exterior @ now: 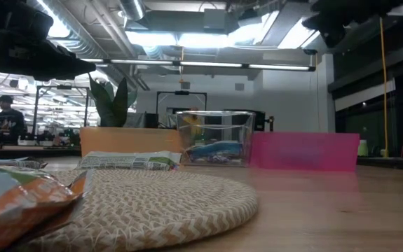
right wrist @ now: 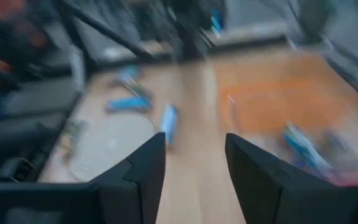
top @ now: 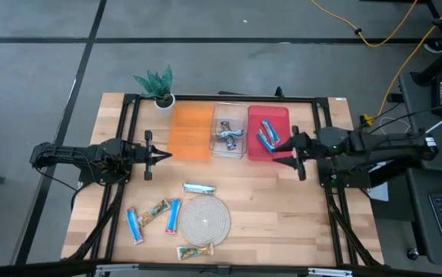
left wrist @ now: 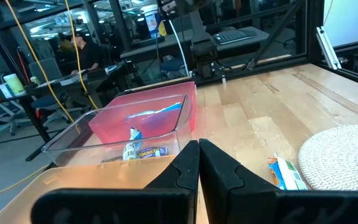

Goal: Pick and place Granola Bars by type
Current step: Put the top orange granola bar into the orange bin

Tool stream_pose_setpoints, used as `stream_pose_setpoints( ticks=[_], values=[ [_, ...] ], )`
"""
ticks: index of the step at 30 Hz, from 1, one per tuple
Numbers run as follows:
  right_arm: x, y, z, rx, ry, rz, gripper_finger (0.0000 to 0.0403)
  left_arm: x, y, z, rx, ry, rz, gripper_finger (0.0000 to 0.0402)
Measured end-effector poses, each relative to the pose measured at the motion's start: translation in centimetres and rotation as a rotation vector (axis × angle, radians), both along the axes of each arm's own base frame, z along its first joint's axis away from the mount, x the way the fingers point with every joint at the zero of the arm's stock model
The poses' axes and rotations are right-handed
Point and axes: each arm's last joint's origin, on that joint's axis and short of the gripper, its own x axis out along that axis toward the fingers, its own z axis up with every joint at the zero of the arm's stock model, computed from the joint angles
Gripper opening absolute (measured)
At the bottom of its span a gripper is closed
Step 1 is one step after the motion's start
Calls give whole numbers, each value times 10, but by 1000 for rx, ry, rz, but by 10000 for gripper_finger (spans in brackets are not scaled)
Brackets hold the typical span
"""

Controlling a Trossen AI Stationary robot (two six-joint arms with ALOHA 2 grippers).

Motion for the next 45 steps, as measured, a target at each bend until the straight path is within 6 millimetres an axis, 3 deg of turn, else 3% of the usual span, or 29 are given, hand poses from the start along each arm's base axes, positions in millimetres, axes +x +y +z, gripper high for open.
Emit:
stream_pose_setpoints(
  ticks=[7,15,20,27,31,36,40,45],
  values=[
    [-17,4,-36,-12,-356,193,169,0,0,0,0,0,0,4],
    [-35,2,-101,17,-405,160,169,0,0,0,0,0,0,4],
    [-37,2,-102,-16,-413,169,169,0,0,0,0,0,0,4],
    [-44,3,-96,-239,-507,213,169,0,0,0,0,0,0,4],
    [-49,3,-92,-281,-562,251,169,0,0,0,0,0,0,4],
    [-55,1,-88,-306,-606,167,169,0,0,0,0,0,0,4],
    [-60,-3,-92,-300,-558,46,167,0,0,0,0,0,0,4],
    [-60,-4,-103,-244,-437,31,154,0,0,0,0,0,0,4]
  ],
)
